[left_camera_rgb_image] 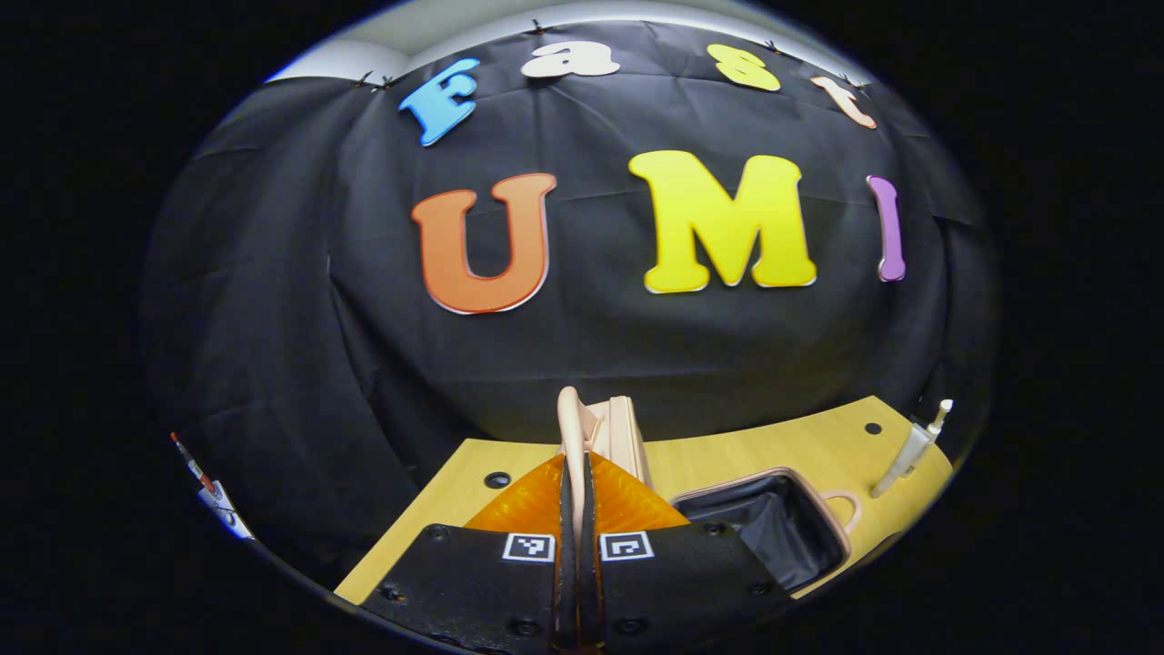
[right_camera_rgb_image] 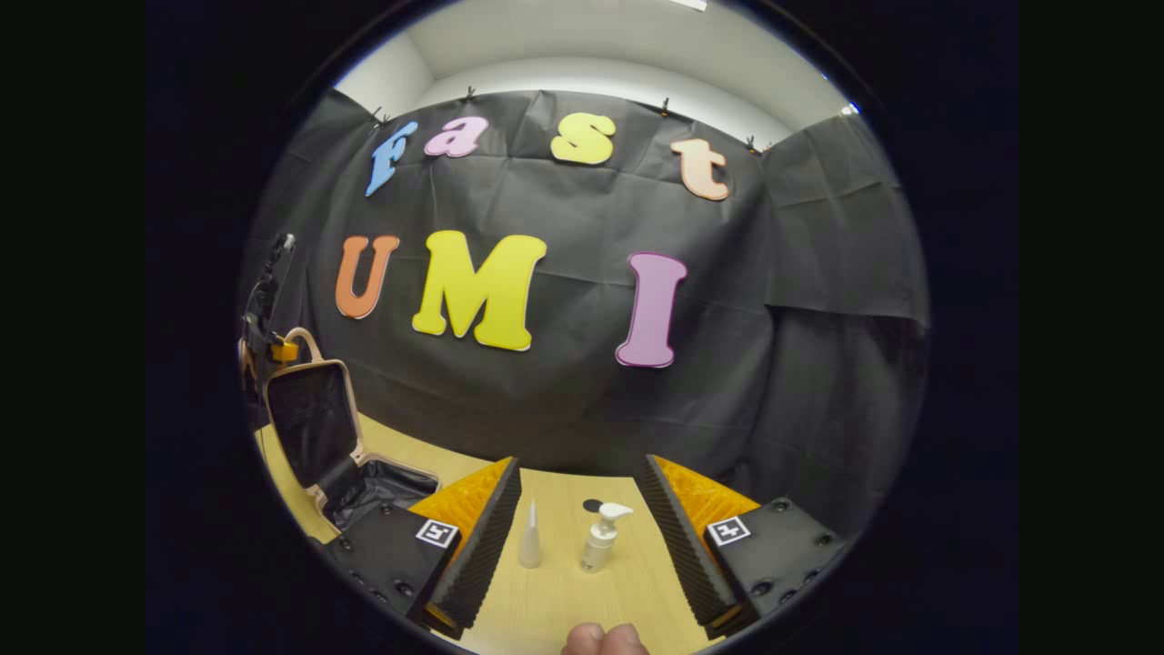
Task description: First open the suitcase, pack the skin care products into it, and then close the suitcase.
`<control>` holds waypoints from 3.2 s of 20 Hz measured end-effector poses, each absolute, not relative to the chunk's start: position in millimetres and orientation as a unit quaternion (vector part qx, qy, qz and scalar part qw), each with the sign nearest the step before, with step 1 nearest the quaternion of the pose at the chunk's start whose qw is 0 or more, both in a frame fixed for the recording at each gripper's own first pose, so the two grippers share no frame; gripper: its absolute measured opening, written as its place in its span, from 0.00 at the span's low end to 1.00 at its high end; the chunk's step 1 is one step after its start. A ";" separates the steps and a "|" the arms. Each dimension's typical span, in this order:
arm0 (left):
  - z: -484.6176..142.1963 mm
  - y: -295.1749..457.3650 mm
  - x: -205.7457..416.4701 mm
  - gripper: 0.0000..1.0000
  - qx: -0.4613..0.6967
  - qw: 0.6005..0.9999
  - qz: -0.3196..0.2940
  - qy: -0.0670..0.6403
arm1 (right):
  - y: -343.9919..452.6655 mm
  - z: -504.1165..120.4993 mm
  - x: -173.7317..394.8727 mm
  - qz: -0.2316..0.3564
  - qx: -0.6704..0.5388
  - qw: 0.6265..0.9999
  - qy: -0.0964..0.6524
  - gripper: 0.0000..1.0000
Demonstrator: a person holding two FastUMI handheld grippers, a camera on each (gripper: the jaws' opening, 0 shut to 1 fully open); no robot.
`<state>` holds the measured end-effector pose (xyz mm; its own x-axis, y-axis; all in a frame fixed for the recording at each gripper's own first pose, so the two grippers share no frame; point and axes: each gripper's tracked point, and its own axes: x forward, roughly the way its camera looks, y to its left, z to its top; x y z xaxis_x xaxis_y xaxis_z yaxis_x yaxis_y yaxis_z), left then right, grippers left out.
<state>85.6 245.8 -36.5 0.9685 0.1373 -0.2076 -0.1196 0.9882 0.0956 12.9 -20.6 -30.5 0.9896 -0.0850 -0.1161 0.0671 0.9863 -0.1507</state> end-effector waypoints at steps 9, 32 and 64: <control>-189.8 377.8 104.7 0.04 -0.085 0.973 0.104 0.187 | 22.5 -47.6 8.9 -0.027 -0.107 0.989 0.100 0.81; -74.0 223.1 25.0 0.98 -0.001 0.987 0.102 0.126 | 2.5 -52.2 5.9 0.011 -0.073 0.994 0.076 0.81; -285.6 -270.0 104.3 0.99 -0.006 0.968 -0.127 0.216 | -252.0 -205.9 25.0 -0.078 -0.059 0.971 0.220 0.81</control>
<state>104.3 -270.0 -285.6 0.8749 -0.2481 -0.4160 0.2427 0.9678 -0.0667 25.0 -252.0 -205.9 0.8913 -0.1777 -0.4172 0.1258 0.9808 -0.1488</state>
